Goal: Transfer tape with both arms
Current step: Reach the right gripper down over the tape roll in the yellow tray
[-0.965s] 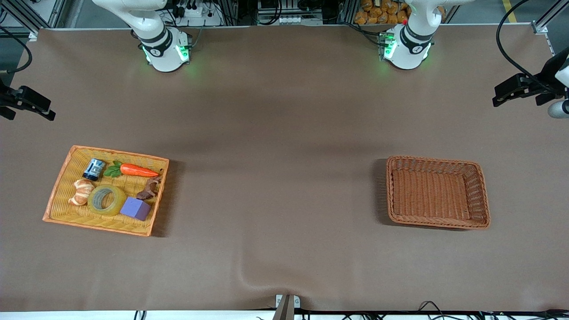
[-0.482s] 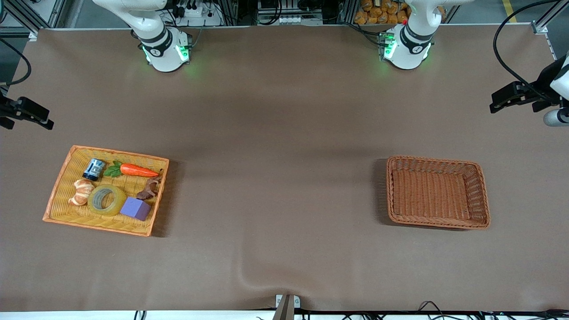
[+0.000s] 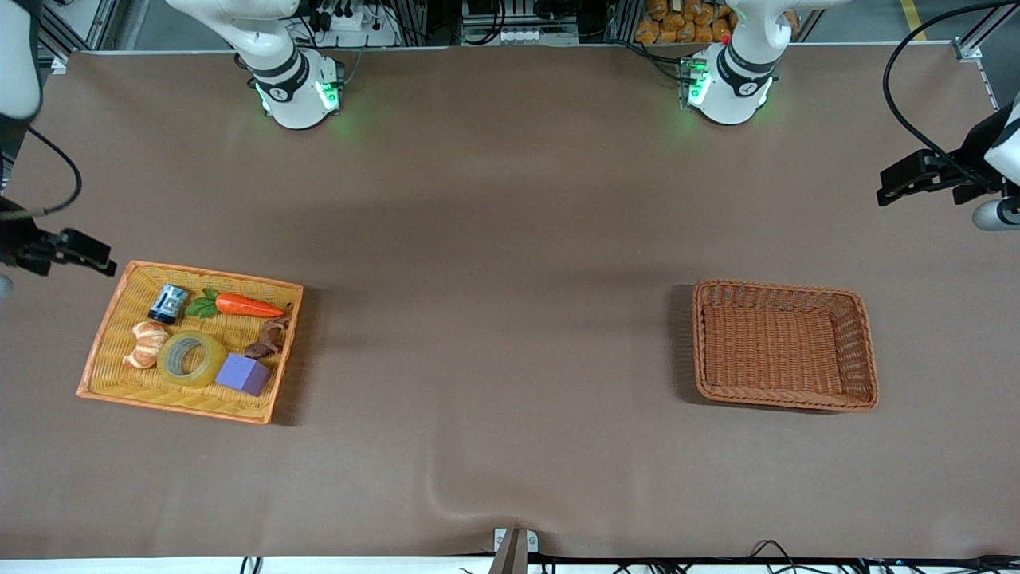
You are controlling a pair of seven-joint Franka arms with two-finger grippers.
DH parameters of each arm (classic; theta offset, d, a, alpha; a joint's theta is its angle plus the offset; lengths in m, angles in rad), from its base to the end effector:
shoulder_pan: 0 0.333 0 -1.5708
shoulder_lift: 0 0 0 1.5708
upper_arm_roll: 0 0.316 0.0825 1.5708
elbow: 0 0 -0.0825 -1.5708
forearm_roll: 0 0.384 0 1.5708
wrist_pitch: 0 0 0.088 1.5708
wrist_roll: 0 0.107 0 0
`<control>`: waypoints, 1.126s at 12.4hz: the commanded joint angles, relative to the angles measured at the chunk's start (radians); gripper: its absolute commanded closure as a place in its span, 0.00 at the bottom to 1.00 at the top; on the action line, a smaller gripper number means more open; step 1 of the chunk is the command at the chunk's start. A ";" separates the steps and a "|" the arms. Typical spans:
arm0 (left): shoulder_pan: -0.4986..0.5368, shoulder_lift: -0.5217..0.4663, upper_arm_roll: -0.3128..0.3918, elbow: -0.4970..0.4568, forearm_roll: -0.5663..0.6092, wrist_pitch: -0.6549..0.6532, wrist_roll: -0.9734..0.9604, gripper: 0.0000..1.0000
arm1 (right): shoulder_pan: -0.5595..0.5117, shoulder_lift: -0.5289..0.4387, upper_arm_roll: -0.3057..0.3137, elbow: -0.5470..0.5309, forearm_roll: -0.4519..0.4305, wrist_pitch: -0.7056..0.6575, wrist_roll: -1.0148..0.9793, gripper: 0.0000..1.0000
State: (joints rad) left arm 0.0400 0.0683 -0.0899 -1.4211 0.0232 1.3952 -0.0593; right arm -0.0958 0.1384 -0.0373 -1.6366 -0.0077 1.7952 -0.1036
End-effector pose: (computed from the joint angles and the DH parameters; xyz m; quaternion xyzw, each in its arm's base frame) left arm 0.5569 -0.0230 0.6414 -0.9988 -0.0061 0.0464 0.0110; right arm 0.6029 -0.0801 0.5324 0.9998 -0.0137 0.0093 0.0075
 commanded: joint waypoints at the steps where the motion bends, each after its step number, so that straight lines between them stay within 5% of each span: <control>1: 0.006 -0.002 -0.004 0.008 -0.009 0.008 0.015 0.00 | -0.041 0.094 0.013 0.021 -0.006 0.058 -0.013 0.00; 11: -0.005 0.007 -0.007 0.016 0.000 0.008 0.013 0.00 | -0.116 0.504 0.013 0.021 -0.017 0.447 -0.091 0.00; 14: -0.006 0.007 -0.010 0.017 -0.005 0.008 0.013 0.00 | -0.119 0.543 0.013 0.020 -0.017 0.498 -0.091 0.00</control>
State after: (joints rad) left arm 0.0357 0.0740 -0.0981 -1.4168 0.0232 1.4024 -0.0593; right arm -0.1964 0.6674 -0.0395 -1.6412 -0.0078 2.2955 -0.1869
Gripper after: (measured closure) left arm 0.000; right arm 0.000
